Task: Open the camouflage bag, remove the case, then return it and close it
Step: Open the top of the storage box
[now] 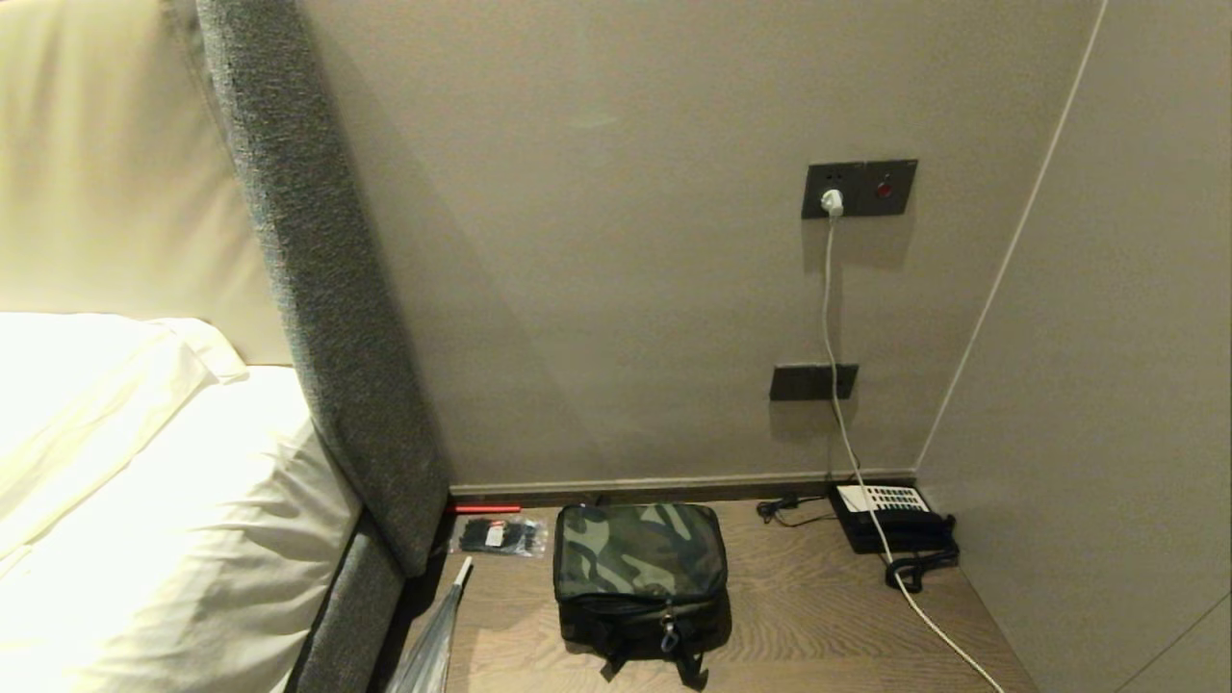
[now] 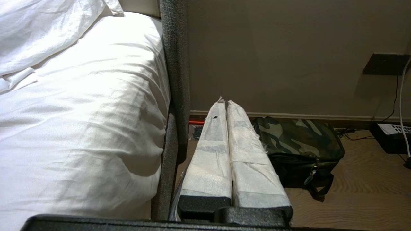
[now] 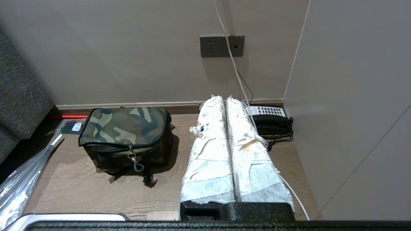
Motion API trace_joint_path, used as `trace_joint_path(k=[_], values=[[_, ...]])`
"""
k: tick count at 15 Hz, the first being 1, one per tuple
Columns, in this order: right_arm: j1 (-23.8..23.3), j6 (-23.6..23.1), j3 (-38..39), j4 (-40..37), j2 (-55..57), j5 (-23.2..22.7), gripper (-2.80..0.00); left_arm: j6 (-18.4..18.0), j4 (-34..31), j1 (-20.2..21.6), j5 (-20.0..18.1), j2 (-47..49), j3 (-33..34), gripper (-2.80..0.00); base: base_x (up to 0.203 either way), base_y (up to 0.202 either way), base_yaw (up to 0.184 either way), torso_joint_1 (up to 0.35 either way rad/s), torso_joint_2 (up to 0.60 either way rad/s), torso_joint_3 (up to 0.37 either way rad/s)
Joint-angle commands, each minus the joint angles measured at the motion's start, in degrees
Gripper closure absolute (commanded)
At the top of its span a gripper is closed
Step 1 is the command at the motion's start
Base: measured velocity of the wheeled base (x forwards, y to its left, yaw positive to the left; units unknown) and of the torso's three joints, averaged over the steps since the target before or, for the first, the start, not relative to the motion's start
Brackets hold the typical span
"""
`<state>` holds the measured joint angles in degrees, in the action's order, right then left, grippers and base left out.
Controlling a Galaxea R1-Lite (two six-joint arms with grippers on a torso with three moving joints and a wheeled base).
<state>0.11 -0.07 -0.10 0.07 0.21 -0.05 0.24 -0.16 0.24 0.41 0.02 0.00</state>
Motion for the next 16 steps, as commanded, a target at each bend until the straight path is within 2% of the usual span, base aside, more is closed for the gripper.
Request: trace_joint_path(k=[1, 16], values=[[0.0, 0.0, 0.0, 0.0, 0.1, 0.0, 0.0, 0.0, 0.0, 0.1, 0.0, -0.1, 0.2, 0.0, 0.0, 0.0, 0.0, 0.0, 0.0, 0.0], [0.0, 0.1, 0.0, 0.0, 0.1, 0.0, 0.0, 0.0, 0.0, 0.0, 0.0, -0.1, 0.2, 0.0, 0.0, 0.0, 0.0, 0.0, 0.0, 0.0]])
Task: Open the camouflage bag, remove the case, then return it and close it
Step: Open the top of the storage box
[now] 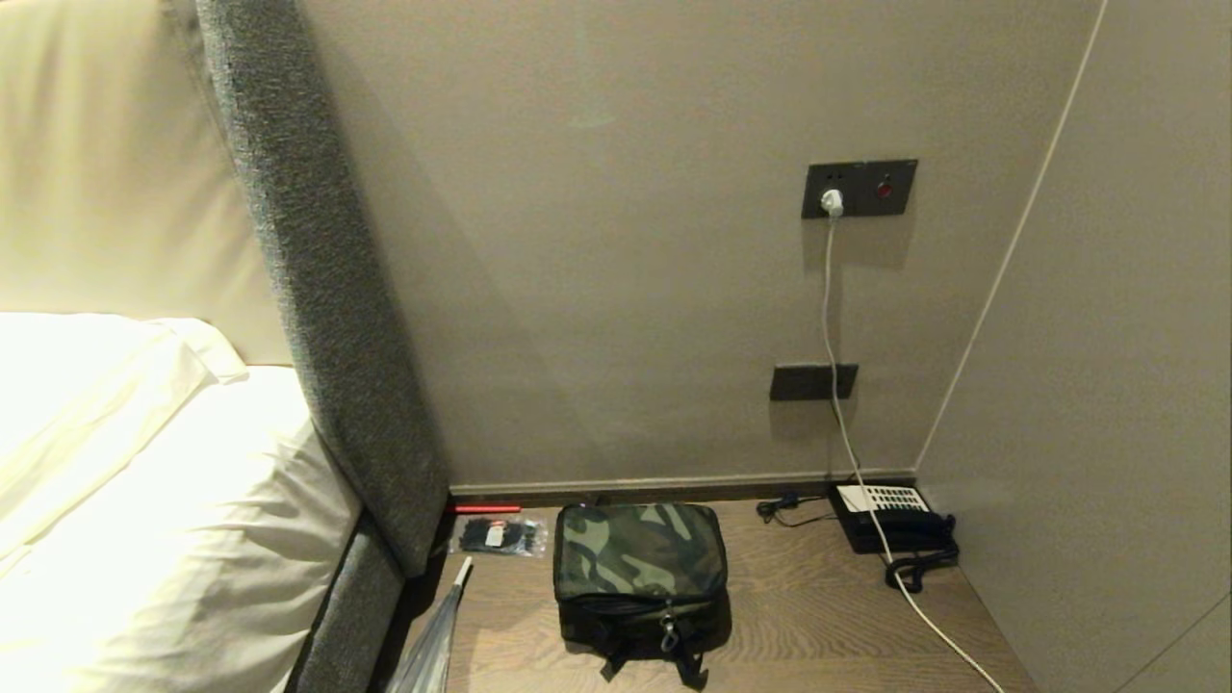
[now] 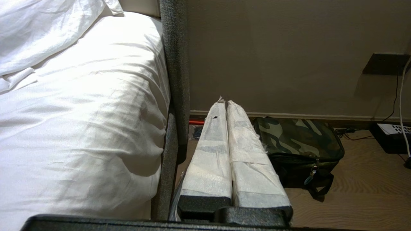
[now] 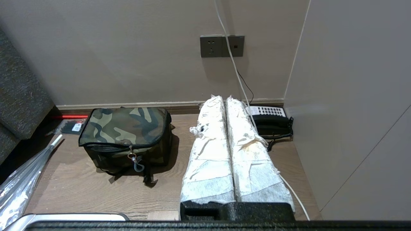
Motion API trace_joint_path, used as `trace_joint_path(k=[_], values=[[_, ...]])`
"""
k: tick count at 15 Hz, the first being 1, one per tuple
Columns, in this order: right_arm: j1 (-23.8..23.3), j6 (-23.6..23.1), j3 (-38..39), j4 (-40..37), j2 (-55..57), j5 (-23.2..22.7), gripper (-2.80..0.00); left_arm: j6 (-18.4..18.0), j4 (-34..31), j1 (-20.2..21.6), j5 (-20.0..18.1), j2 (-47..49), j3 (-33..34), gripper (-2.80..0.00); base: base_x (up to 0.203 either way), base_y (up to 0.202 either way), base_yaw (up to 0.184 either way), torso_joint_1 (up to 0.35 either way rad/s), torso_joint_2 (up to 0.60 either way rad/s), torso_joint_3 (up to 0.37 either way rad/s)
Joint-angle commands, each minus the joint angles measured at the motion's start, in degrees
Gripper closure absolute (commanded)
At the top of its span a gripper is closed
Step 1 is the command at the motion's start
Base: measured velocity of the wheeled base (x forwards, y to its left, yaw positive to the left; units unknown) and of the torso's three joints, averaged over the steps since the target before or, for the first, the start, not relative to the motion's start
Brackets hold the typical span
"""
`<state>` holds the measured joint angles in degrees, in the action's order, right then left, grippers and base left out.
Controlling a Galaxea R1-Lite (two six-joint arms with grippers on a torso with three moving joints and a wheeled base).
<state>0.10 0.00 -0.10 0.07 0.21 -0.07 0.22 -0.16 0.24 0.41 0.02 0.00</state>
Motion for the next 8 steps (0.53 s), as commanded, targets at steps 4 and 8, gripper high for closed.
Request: trace_joint_path(k=[4, 8], values=[[0.0, 0.0, 0.0, 0.0, 0.1, 0.0, 0.0, 0.0, 0.0, 0.0, 0.0, -0.1, 0.2, 0.0, 0.0, 0.0, 0.0, 0.0, 0.0, 0.0], [0.0, -0.1, 0.0, 0.0, 0.1, 0.0, 0.0, 0.0, 0.0, 0.0, 0.0, -0.1, 0.2, 0.0, 0.0, 0.0, 0.0, 0.0, 0.0, 0.0]])
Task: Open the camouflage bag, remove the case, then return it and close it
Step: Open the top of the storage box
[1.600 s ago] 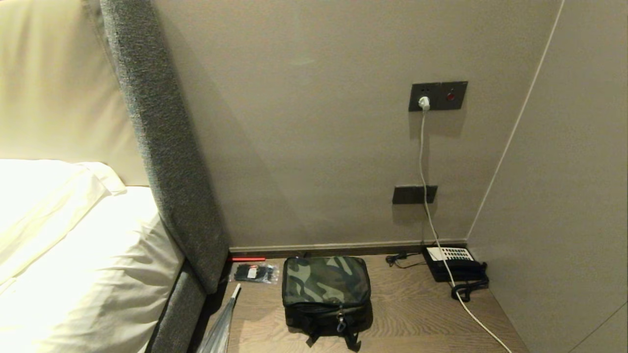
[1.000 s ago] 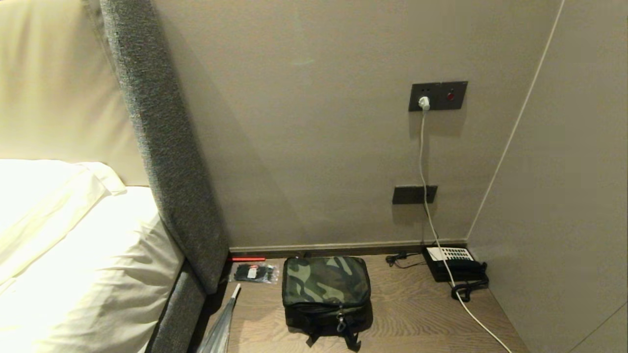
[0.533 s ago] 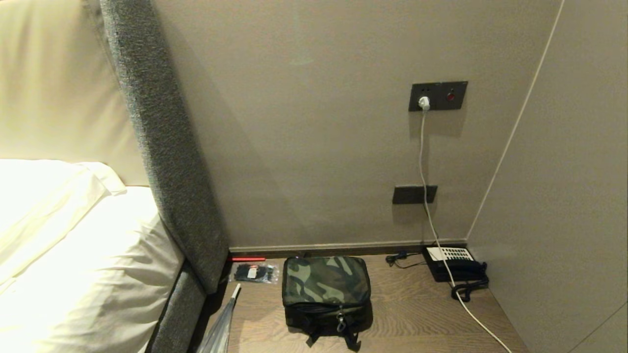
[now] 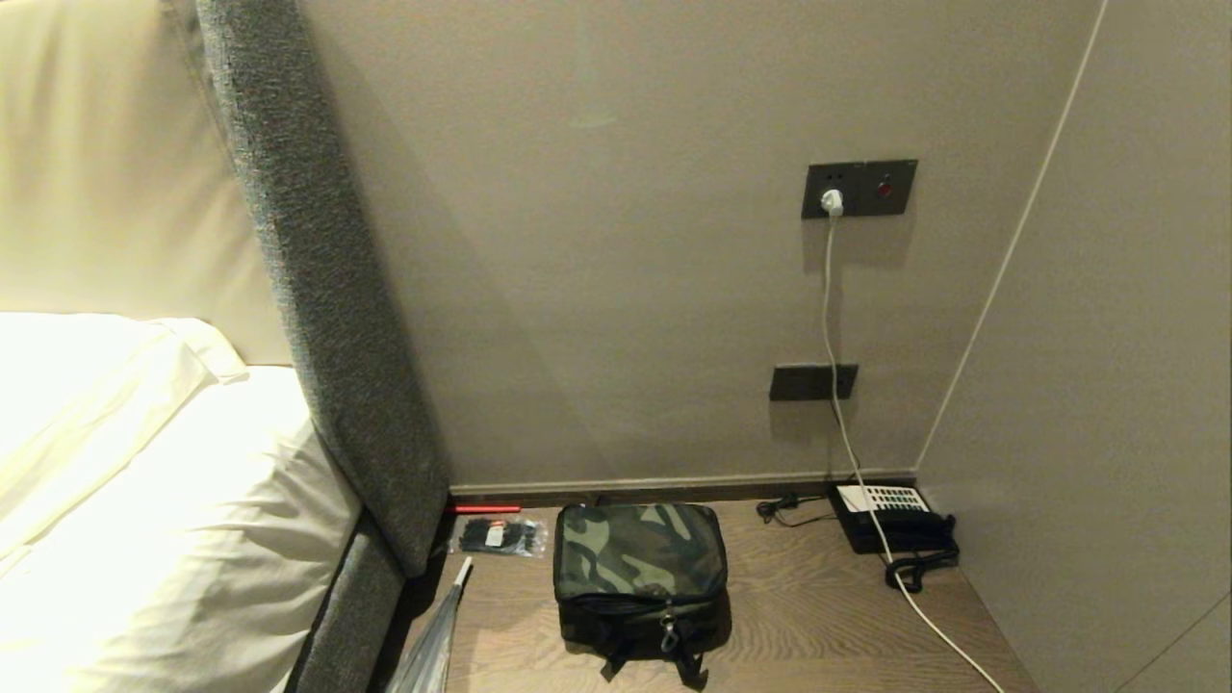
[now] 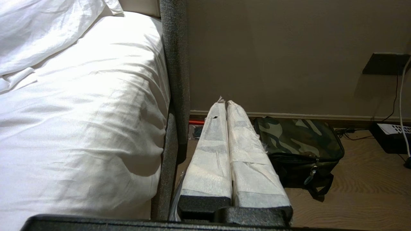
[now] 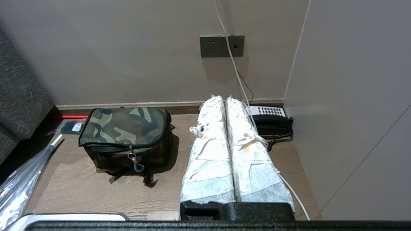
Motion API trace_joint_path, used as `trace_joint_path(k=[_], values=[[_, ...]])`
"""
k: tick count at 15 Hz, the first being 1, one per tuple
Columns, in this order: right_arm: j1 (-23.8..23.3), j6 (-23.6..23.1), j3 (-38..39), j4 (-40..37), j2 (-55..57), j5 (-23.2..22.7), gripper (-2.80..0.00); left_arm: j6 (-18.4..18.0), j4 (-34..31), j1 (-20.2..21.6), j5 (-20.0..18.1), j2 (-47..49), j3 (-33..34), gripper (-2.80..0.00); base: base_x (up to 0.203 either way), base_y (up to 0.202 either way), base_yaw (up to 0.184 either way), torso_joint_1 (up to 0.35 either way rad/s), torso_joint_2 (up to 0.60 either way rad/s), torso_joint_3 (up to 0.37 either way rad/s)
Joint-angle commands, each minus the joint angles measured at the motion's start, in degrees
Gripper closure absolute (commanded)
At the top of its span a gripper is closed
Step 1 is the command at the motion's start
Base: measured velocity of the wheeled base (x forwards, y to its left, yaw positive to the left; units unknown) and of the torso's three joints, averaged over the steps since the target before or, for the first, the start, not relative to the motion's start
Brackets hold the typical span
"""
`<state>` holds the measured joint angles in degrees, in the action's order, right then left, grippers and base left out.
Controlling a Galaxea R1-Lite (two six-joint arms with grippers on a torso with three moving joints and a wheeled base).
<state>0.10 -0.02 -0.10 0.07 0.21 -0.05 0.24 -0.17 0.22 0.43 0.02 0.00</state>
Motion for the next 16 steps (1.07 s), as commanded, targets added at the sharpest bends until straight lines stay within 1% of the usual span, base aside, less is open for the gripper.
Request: trace_joint_path(k=[1, 16], values=[[0.0, -0.1, 0.0, 0.0, 0.1, 0.0, 0.0, 0.0, 0.0, 0.0, 0.0, -0.1, 0.2, 0.0, 0.0, 0.0, 0.0, 0.0, 0.0, 0.0], [0.1, -0.1, 0.0, 0.0, 0.1, 0.0, 0.0, 0.0, 0.0, 0.0, 0.0, -0.1, 0.2, 0.0, 0.0, 0.0, 0.0, 0.0, 0.0, 0.0]])
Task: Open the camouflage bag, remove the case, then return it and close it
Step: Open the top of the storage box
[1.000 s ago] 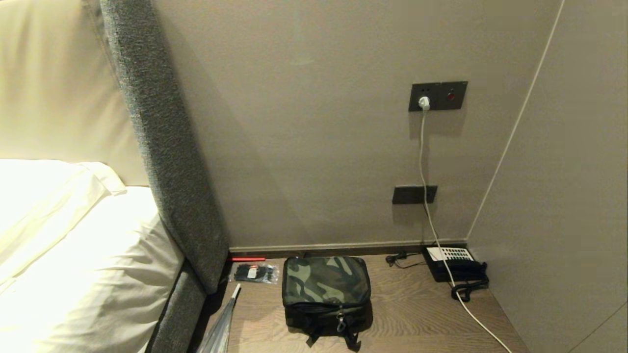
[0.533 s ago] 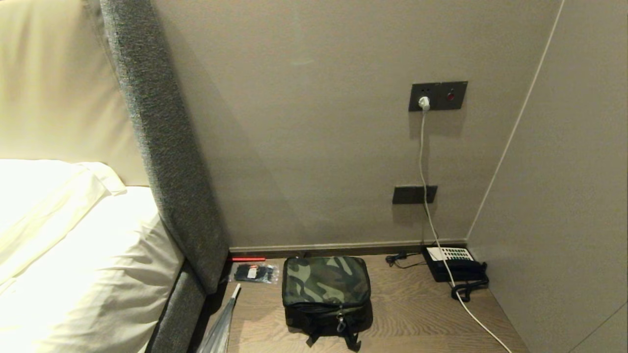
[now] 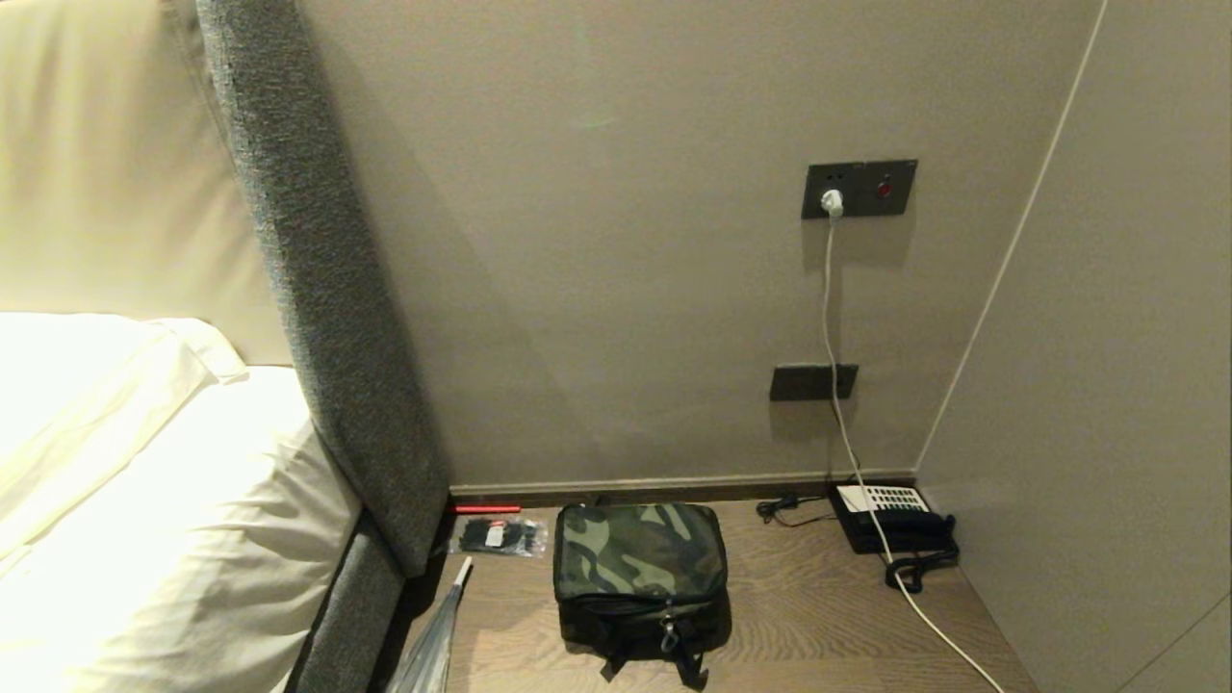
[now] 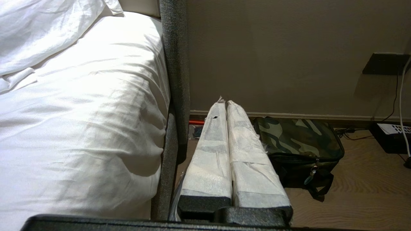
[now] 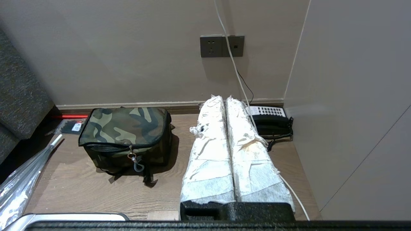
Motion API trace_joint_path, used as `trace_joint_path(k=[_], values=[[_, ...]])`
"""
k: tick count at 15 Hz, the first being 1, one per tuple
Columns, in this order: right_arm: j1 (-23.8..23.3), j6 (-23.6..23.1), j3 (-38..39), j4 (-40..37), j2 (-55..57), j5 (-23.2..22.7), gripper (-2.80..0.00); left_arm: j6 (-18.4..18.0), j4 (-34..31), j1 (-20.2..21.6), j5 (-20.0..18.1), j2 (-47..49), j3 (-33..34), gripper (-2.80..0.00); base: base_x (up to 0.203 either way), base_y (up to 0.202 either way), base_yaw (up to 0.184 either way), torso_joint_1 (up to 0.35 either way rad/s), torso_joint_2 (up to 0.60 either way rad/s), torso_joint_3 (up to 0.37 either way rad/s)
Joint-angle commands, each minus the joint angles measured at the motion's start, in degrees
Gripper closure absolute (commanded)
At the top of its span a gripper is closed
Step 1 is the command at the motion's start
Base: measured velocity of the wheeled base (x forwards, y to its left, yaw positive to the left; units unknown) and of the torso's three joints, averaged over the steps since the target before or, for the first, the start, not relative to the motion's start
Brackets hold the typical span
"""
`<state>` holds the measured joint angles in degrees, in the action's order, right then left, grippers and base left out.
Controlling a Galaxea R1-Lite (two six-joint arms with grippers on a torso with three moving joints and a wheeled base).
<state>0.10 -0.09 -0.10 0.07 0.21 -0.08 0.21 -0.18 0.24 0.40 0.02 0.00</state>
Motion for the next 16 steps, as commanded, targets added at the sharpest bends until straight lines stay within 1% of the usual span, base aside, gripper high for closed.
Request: trace_joint_path(k=[1, 16], values=[[0.0, 0.0, 0.0, 0.0, 0.1, 0.0, 0.0, 0.1, 0.0, 0.0, 0.0, -0.1, 0.2, 0.0, 0.0, 0.0, 0.0, 0.0, 0.0, 0.0], [0.0, 0.0, 0.0, 0.0, 0.1, 0.0, 0.0, 0.1, -0.2, 0.0, 0.0, -0.1, 0.2, 0.0, 0.0, 0.0, 0.0, 0.0, 0.0, 0.0]])
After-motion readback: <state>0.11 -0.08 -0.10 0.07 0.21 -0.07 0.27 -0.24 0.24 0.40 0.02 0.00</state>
